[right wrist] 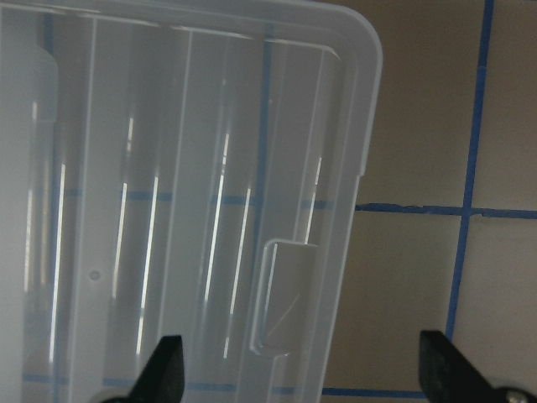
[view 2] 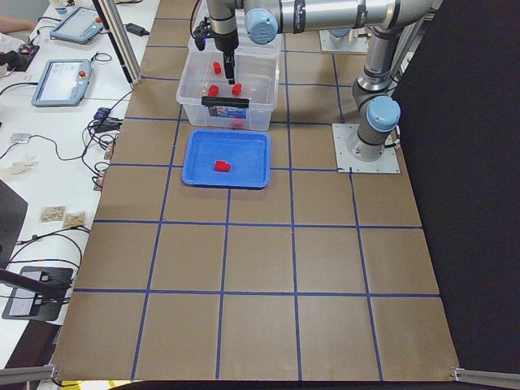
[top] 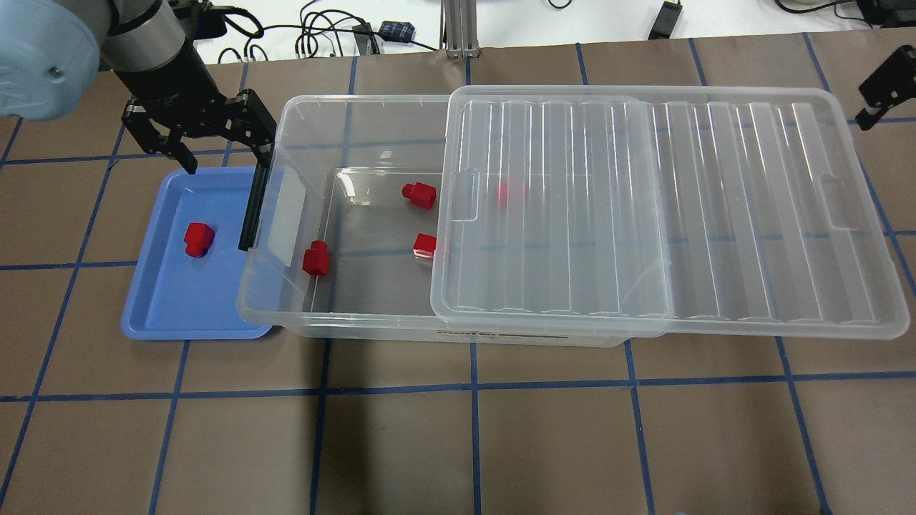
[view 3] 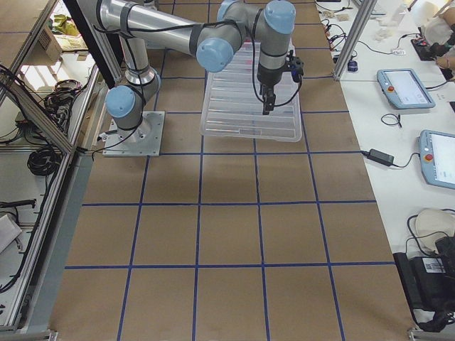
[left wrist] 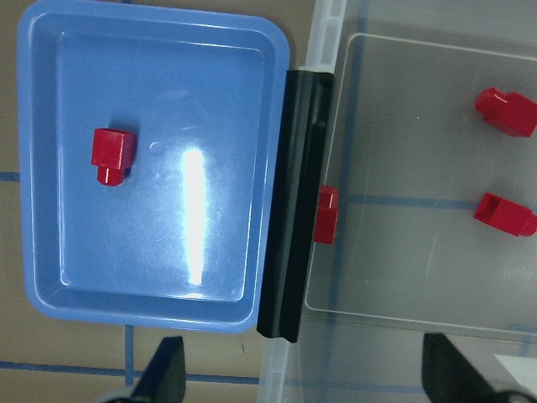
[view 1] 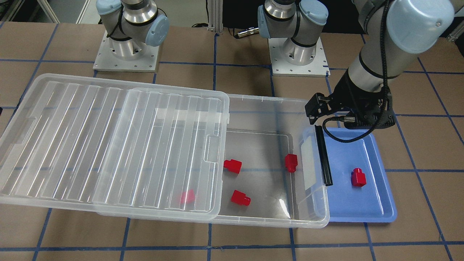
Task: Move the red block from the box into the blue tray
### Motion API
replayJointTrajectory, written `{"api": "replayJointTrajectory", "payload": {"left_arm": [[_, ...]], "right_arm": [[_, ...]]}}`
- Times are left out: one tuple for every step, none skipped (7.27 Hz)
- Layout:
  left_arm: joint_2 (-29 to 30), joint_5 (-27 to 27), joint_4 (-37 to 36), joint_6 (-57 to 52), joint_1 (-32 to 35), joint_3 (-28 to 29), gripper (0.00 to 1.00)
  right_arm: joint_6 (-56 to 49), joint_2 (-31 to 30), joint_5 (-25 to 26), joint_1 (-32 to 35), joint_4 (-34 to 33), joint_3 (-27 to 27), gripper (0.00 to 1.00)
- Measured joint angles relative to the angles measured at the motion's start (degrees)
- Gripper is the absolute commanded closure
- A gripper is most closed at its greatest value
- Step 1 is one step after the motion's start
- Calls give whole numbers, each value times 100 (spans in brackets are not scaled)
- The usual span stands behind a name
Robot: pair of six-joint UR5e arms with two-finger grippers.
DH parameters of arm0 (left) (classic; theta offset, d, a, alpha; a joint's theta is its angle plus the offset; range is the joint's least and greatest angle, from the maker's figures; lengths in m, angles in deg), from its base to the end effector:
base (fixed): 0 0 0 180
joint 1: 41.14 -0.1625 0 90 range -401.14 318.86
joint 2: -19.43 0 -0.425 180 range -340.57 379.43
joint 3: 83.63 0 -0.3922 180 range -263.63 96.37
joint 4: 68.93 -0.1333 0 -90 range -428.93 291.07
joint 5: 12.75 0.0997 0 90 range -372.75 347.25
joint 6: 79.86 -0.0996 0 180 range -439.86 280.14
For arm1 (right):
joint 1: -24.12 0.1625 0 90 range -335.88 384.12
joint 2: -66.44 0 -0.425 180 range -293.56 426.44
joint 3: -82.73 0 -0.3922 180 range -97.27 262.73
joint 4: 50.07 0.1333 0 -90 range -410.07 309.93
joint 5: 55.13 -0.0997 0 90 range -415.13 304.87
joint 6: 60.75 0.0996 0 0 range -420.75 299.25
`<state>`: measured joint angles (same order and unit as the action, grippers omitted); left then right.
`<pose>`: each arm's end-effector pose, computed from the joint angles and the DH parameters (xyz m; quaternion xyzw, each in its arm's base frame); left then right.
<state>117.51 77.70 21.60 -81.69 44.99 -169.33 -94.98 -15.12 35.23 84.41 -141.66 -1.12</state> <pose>-0.0956 -0.5507 0.4506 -0.0176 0.9991 0.0378 0.0020 -0.1587 -0.5458 0.4664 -0.0395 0.9992 0.0068 0.0006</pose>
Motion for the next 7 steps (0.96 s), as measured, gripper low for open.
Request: {"api": "replayJointTrajectory", "payload": {"left_arm": [[-8, -1, 0, 5, 78, -17, 0], [-6, -3, 0, 7, 112, -22, 0], [-7, -7, -2, 7, 132, -25, 0], [-9, -8, -6, 7, 145, -26, 0], [-4, -7, -6, 8, 153, -26, 0], [3, -4, -3, 6, 155, -29, 0], [20, 0, -1, 2, 158, -35, 0]], "right_arm": [[-423, 78, 6, -352, -265, -204, 0], [-799, 148, 27, -633, -646, -483, 0], [-1025, 183, 26, -825, -991, -776, 0], [-1109, 196, 5, -915, -1186, -981, 0], [-1117, 205, -19, -933, -1259, -1084, 0], [-1070, 252, -38, -922, -1277, -1139, 0], [-1000, 351, -61, -908, -1283, -1166, 0]]}}
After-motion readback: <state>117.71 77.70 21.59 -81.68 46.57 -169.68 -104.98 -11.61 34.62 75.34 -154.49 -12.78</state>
